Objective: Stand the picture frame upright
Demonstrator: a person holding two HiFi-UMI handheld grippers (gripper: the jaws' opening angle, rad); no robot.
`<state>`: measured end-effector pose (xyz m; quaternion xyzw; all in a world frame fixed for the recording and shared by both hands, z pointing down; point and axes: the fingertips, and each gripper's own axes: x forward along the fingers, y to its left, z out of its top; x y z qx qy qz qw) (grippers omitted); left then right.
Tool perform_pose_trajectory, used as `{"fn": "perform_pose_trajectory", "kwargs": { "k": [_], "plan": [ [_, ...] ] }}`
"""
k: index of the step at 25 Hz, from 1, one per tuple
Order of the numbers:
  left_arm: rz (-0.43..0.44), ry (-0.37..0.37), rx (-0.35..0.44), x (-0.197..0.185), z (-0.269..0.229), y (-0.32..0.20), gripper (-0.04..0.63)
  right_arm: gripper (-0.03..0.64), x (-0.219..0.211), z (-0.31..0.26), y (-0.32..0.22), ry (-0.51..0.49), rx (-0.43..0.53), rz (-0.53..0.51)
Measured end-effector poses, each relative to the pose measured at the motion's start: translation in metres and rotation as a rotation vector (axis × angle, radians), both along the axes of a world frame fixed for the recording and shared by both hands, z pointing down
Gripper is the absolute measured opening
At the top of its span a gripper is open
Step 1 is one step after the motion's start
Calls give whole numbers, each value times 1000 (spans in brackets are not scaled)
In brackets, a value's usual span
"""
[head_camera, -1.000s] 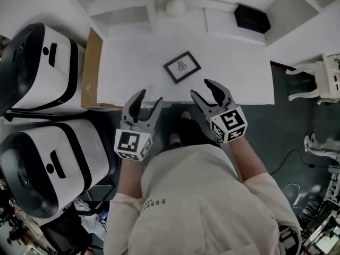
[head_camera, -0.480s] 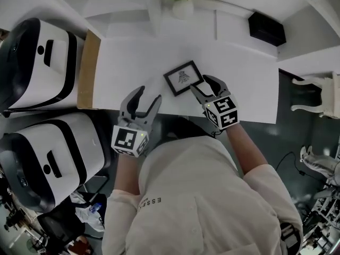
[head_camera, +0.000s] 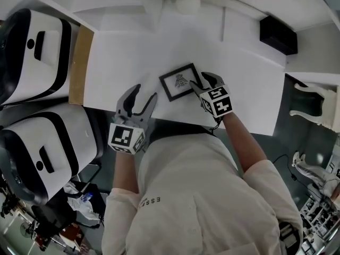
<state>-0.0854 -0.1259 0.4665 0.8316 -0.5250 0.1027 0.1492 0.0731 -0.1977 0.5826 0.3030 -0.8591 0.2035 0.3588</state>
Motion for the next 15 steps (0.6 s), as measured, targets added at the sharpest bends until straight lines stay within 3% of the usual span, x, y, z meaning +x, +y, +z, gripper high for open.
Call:
{"fn": "perform_pose_trajectory", "kwargs": {
  "k": [4,11,15],
  "plan": [
    [-11,-3,-10,3,7,-6,227,239,2,18,-11,20,-56,1],
    [-18,-6,-18,8,9,-6,227,131,1,32,-8,18,-142,-6],
    [-17,-14,-13,10,5,-5,227,104,2,32,-8,19,-154,18]
  ]
}}
